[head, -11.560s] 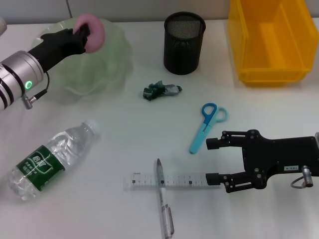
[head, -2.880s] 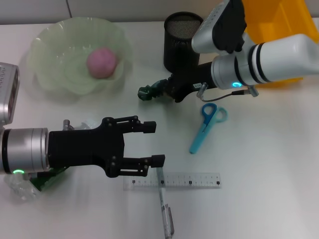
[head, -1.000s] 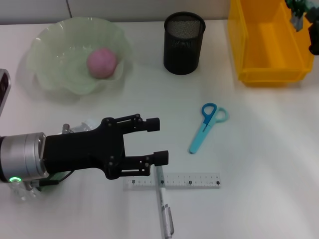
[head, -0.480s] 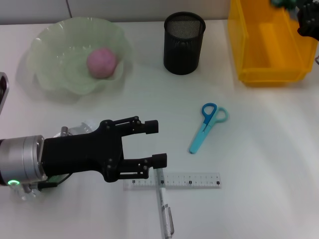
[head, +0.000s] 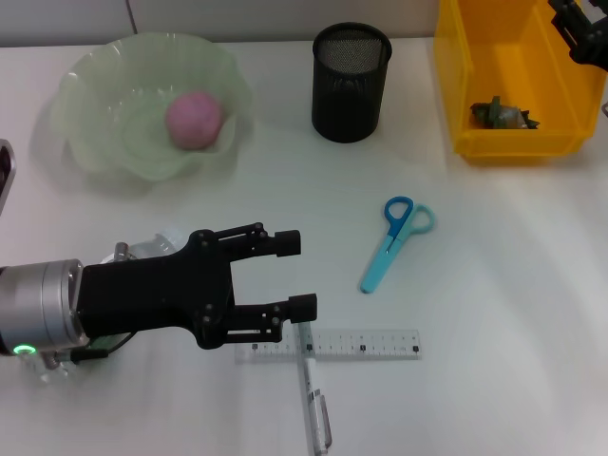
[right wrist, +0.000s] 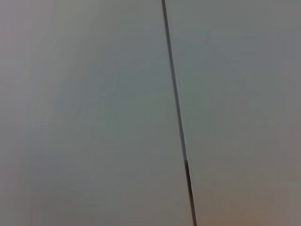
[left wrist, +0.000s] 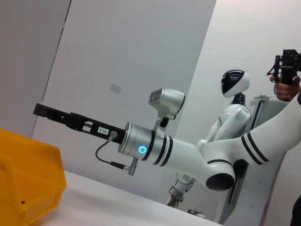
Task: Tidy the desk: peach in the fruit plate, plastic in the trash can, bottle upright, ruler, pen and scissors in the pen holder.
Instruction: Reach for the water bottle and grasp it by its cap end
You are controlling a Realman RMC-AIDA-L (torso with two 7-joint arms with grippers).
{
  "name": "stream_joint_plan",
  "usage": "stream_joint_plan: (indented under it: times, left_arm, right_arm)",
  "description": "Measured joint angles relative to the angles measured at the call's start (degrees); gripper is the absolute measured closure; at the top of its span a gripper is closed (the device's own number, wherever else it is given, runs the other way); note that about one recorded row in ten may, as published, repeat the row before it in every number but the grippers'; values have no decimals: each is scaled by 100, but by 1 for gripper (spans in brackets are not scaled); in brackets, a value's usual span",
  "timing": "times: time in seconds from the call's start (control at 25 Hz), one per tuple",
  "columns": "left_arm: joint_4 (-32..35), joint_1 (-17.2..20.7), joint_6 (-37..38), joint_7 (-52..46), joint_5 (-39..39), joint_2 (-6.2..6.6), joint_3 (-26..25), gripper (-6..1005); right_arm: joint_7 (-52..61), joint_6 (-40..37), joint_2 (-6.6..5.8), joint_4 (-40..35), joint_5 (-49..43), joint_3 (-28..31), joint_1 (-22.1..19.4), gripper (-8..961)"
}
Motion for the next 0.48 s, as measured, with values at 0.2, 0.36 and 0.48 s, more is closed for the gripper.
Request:
stream_joint_plan:
  times: [0.2, 0.36, 0.48]
  left_arm:
    - [5, -2, 5, 0, 0, 1, 0, 211]
    - [19, -3, 34, 0, 0, 1, 0, 212]
    - [32, -3, 40, 1, 0, 1, 0, 212]
  right_arm:
    - [1, -123, 0, -6, 0, -6, -45, 372]
    - [8, -298, 4, -29, 0, 9, -97, 211]
    - [20, -323, 5, -32, 0, 15, -106, 201]
